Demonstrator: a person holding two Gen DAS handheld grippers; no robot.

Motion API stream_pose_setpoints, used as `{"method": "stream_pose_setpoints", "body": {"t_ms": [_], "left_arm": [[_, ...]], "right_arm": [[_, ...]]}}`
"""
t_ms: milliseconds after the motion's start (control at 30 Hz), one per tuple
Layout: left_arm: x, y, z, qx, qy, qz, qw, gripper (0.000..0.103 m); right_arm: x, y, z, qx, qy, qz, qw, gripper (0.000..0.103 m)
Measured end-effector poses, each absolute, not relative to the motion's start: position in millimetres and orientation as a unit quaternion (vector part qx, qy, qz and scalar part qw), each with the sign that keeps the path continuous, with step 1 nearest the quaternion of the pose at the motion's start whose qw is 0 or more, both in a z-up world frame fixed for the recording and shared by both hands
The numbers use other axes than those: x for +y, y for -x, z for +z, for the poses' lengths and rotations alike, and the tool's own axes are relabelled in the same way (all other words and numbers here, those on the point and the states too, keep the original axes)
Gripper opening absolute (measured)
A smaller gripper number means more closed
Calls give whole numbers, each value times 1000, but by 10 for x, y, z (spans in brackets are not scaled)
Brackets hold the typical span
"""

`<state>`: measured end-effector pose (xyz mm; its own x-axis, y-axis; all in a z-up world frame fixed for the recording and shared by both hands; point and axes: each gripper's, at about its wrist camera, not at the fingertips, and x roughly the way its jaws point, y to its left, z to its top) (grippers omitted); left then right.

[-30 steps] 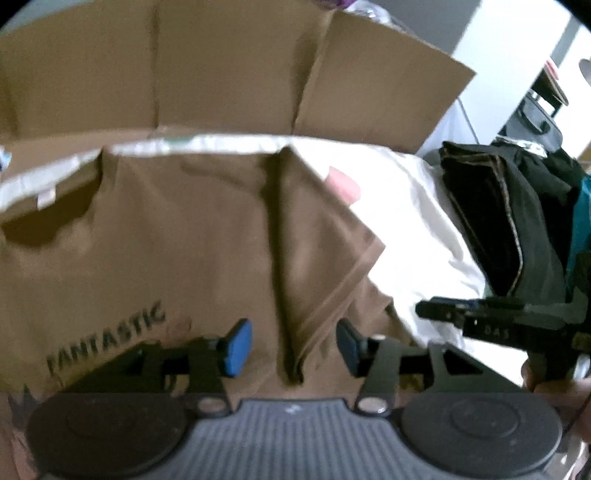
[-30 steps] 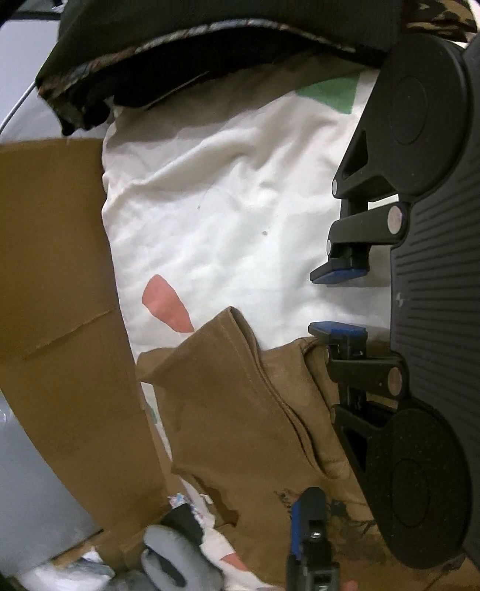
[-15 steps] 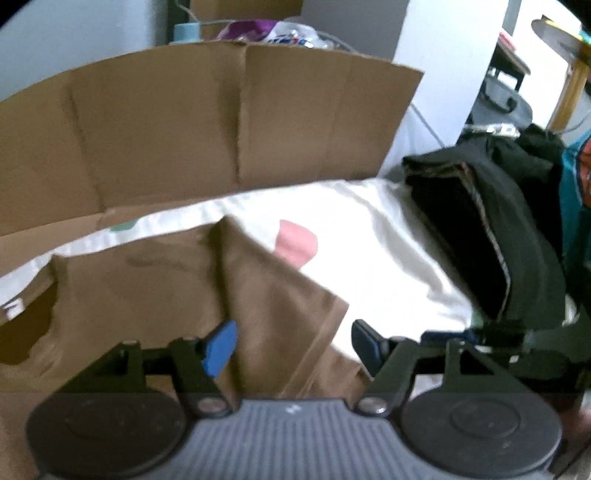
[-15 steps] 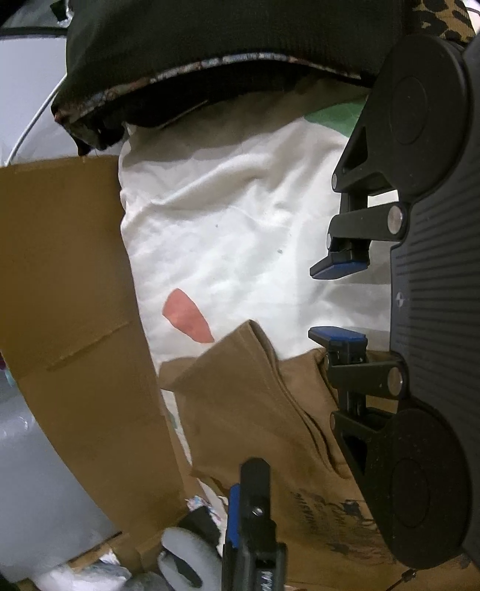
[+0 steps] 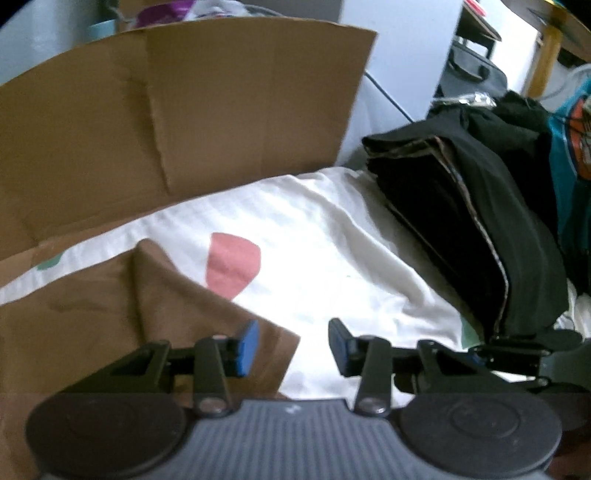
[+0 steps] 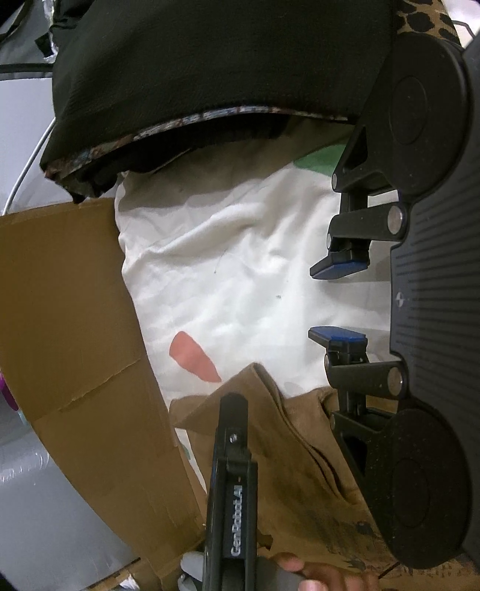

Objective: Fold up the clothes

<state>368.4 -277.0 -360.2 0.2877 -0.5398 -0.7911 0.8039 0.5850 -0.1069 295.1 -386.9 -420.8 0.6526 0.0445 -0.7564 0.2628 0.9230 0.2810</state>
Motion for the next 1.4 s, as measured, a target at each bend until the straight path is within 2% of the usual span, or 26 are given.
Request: {"method": "stream_pose_setpoints", "body": {"t_ms": [267, 600, 633, 767, 833, 1400], "left_arm": [[-2907, -3740, -3849, 434, -181, -446, 762, 44], [-2886, -3821, -4068, 455, -150, -404, 779, 43], [-2873, -3828, -4078, 456, -140, -400, 782, 41], [-2851, -3848, -4086, 451, -142, -377, 797, 13], [-2799, -3913, -4054, 460, -129, -375, 794, 5], [-1777, -4173, -3204, 434, -69, -370, 818, 4]], "right_arm": [[-3864, -2935, -4200, 410, -188, -54, 891, 35], [-3919, -2920, -4245, 415, -198, -58, 886, 35], [-3921, -2923, -4246, 415, -198, -58, 886, 35], [-3918, -2921, -4241, 413, -199, -57, 887, 35], [-3915, -2922, -4236, 410, -200, -56, 888, 35], [-3764, -3284, -3968, 373, -189, -25, 908, 35]]}}
